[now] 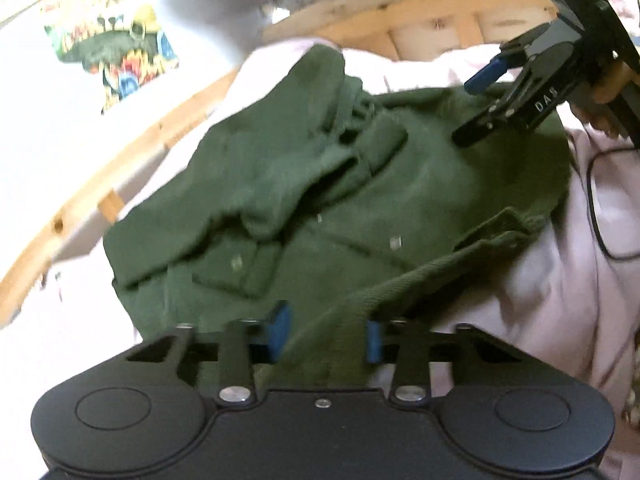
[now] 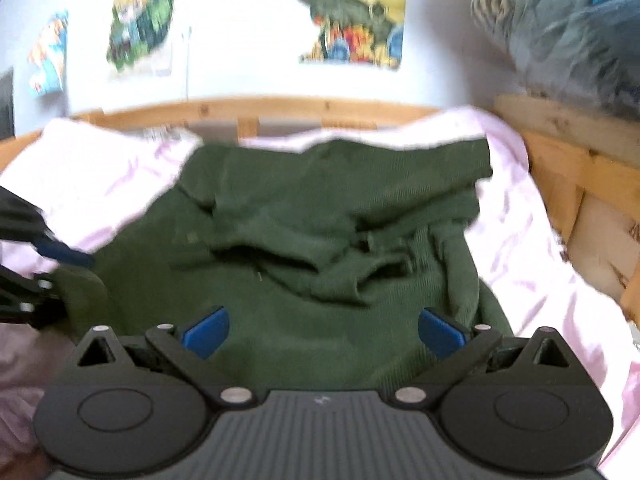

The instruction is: Fold large clothes

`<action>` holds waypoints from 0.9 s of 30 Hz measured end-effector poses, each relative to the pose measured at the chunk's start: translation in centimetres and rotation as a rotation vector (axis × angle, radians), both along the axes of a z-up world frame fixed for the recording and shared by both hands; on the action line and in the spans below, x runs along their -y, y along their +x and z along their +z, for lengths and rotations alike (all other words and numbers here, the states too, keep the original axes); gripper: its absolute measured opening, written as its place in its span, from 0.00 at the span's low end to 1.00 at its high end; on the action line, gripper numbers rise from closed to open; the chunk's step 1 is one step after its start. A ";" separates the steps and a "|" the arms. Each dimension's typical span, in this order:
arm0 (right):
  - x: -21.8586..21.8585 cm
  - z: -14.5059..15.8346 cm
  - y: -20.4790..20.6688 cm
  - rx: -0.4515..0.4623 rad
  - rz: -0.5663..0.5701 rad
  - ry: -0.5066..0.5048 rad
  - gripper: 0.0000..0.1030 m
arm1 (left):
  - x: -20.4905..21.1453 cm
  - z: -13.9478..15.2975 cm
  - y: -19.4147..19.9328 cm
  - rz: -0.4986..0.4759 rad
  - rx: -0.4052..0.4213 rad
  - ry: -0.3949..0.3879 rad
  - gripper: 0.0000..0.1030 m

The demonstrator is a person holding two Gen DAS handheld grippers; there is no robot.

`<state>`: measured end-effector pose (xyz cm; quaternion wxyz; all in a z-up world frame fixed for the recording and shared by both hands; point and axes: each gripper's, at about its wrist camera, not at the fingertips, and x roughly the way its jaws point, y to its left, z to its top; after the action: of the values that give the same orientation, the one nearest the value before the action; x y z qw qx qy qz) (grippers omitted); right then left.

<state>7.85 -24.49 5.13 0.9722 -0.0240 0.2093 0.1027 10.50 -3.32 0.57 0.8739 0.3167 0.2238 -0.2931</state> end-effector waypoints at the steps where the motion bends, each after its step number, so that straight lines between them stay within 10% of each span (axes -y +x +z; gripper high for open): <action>1: 0.1 0.3 -0.3 0.028 0.015 0.012 1.00 | 0.4 0.2 0.3 0.002 -0.001 -0.003 0.23; 8: -2.4 1.1 -3.1 0.218 0.186 -0.145 1.00 | 0.5 1.5 4.4 0.125 -0.105 -0.133 0.14; 20: -5.4 -1.0 -3.0 0.121 0.395 -0.267 1.00 | -0.4 1.2 6.3 0.224 -0.175 -0.203 0.14; 27: -8.4 -5.4 -1.1 0.021 0.346 -0.584 0.96 | -2.0 1.4 6.7 0.240 -0.263 -0.317 0.18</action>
<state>6.75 -16.06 -0.22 0.8945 -0.3375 0.2128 0.2015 17.21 -1.34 1.97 0.9046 0.1056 0.3231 -0.2574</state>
